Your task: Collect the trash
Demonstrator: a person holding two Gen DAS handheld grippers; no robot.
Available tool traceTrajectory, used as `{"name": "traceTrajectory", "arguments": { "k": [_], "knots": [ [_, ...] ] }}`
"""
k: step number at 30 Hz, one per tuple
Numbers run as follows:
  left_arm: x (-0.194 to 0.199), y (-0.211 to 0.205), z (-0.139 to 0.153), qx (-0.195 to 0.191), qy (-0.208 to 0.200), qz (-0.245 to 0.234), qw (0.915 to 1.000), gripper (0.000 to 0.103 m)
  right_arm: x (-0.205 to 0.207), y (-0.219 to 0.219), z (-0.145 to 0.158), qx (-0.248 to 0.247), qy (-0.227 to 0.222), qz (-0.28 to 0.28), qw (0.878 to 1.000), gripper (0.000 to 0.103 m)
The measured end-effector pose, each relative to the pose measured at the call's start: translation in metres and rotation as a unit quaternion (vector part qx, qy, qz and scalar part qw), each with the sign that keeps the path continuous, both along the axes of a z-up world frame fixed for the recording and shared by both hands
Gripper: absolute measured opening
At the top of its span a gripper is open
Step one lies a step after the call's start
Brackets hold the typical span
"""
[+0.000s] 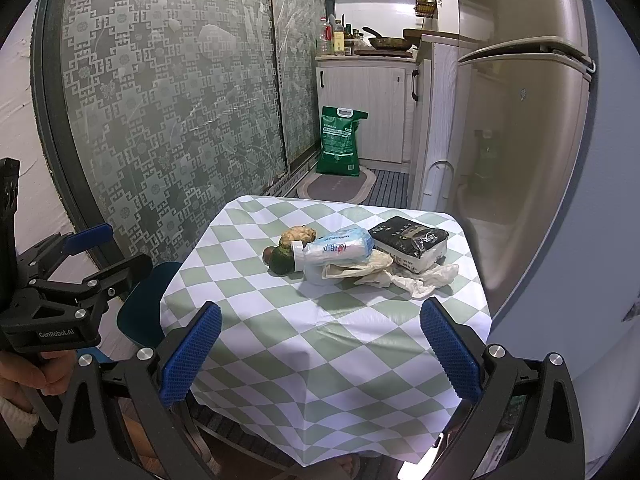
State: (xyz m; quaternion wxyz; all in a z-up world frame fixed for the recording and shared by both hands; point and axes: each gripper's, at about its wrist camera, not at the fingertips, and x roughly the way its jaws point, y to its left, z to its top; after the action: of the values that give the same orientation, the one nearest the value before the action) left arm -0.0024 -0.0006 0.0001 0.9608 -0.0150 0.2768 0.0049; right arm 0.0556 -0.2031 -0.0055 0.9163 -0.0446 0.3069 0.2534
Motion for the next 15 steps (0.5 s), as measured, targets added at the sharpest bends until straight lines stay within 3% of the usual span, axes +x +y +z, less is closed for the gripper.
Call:
{"name": "traceTrajectory", "arguments": {
  "k": [15],
  "knots": [
    [0.0, 0.0001, 0.0001, 0.0, 0.0, 0.0, 1.0, 0.1, -0.0002, -0.0009, 0.0011, 0.001, 0.0, 0.0, 1.0, 0.101]
  ]
}}
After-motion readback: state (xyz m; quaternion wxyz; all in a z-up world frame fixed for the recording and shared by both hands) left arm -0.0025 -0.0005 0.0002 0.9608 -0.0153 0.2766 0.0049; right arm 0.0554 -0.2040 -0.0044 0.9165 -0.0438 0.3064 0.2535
